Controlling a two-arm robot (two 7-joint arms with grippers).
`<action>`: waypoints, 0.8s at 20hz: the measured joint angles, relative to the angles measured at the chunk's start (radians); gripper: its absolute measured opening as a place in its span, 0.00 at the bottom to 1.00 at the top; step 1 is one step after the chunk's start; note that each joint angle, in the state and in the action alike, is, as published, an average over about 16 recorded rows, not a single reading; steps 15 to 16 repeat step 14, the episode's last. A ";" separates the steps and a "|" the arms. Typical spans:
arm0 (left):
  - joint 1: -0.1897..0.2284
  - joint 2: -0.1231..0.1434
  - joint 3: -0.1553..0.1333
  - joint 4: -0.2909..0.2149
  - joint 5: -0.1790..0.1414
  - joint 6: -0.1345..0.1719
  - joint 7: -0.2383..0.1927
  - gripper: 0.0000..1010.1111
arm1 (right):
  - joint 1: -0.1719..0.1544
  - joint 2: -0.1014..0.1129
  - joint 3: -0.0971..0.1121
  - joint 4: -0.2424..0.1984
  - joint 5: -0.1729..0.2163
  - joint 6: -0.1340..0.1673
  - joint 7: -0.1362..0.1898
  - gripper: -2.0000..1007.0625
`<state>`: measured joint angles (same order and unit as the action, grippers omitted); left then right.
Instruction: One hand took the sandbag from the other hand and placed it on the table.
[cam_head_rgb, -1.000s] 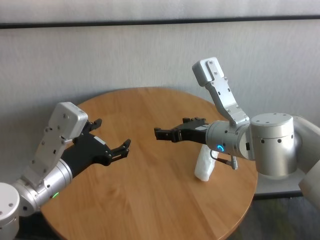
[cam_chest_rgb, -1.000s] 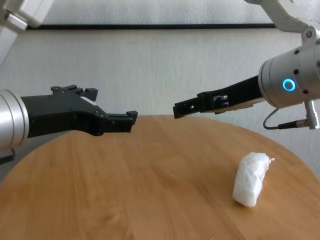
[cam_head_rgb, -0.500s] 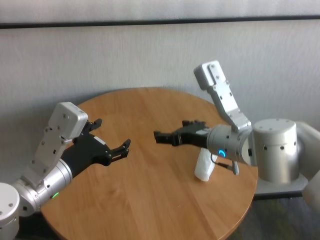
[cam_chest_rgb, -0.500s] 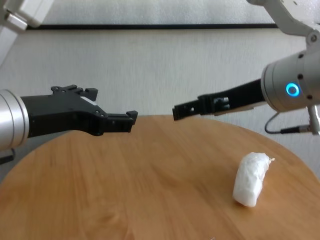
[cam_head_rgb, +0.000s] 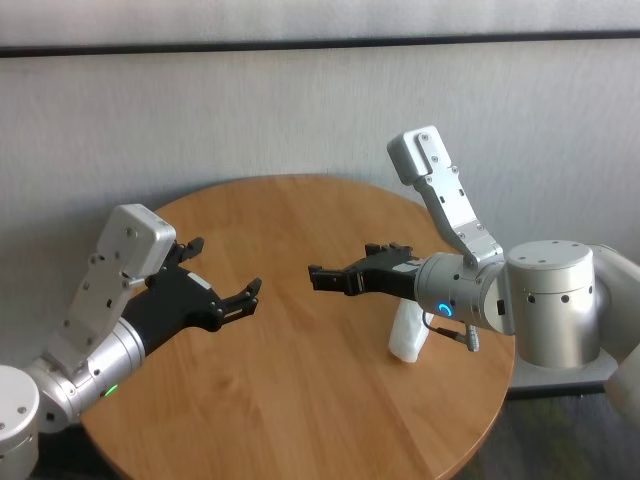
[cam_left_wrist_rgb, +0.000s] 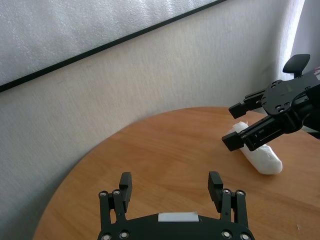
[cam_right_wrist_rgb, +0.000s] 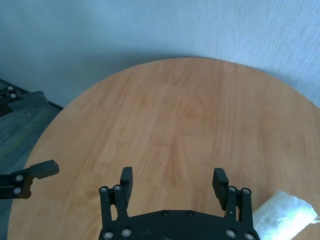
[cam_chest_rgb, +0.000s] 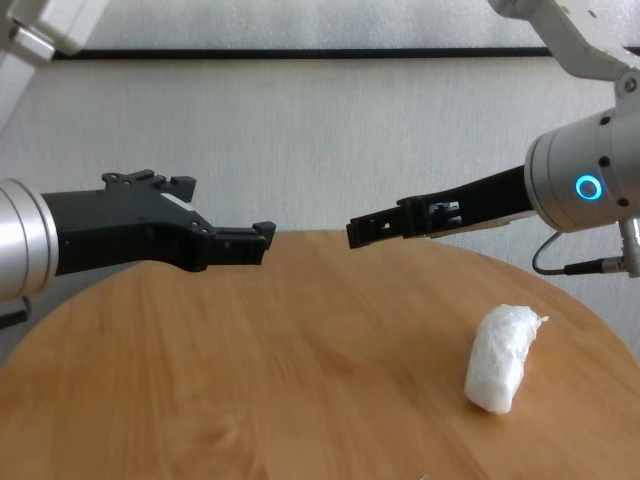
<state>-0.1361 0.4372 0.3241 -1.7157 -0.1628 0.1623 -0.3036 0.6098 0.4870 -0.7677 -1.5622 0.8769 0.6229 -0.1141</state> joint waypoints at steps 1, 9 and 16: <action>0.000 0.000 0.000 0.000 0.000 0.000 0.000 0.99 | 0.001 0.000 0.000 0.001 0.000 0.000 0.000 1.00; 0.000 0.000 0.000 0.000 0.000 0.000 0.000 0.99 | 0.004 -0.001 0.000 0.004 0.002 0.000 0.001 1.00; 0.000 0.000 0.000 0.000 0.000 0.000 0.000 0.99 | 0.004 -0.001 0.000 0.005 0.002 -0.001 0.001 1.00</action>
